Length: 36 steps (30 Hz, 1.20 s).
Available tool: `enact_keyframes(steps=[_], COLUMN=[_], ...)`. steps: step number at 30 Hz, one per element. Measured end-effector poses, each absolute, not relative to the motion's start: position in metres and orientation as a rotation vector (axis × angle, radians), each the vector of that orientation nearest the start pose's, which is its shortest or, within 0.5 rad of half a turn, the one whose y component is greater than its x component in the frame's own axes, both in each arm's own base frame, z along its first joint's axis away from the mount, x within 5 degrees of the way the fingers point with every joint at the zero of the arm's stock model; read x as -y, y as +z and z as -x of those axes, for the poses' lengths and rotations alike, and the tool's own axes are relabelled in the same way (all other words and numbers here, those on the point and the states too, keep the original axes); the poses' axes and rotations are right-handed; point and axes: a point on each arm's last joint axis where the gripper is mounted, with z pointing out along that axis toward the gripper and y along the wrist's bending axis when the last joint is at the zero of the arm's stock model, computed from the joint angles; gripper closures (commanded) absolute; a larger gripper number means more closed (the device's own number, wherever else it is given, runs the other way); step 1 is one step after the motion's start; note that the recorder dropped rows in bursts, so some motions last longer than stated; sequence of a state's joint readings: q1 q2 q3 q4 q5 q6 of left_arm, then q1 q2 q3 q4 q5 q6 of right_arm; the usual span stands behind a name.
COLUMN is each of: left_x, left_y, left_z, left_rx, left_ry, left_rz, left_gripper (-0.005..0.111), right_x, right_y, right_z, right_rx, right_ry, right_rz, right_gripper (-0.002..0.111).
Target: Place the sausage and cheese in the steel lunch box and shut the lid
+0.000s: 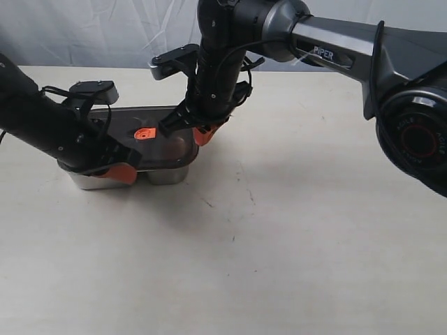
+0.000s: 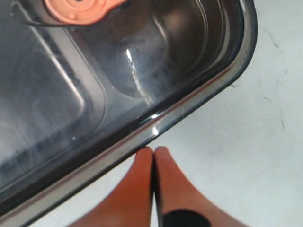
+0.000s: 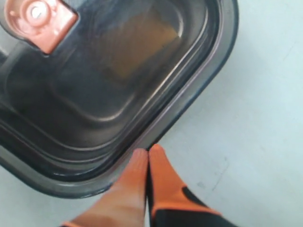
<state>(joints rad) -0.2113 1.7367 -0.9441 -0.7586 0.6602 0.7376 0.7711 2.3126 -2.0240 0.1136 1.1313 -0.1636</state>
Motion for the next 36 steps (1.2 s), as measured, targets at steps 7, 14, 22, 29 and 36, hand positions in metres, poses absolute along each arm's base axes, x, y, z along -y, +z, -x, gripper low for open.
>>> enact_keyframes(steps=[7, 14, 22, 29, 36], left_x=[0.102, 0.102, 0.103, 0.103, 0.082], left_y=[0.172, 0.172, 0.172, 0.173, 0.197], left_z=[-0.307, -0.307, -0.304, -0.302, -0.300], left_rx=[-2.675, -2.674, -2.693, -2.701, -2.669], left_ry=[-0.590, -0.589, -0.615, -0.629, -0.523], left_rz=[-0.513, -0.512, -0.525, -0.541, -0.493], left_gripper=[0.107, 0.107, 0.107, 0.107, 0.107], right_x=[-0.347, -0.344, -0.343, -0.344, -0.345], right_y=[0.188, 0.188, 0.188, 0.189, 0.189], right_z=[-0.347, -0.350, -0.353, -0.354, -0.355], right_rx=[-2.638, -2.652, -2.633, -2.620, -2.607], right_ry=[0.219, 0.155, 0.124, 0.133, 0.141], right_rz=[1.283, 1.237, 1.211, 1.199, 1.187], right_gripper=[0.109, 0.109, 0.109, 0.109, 0.109])
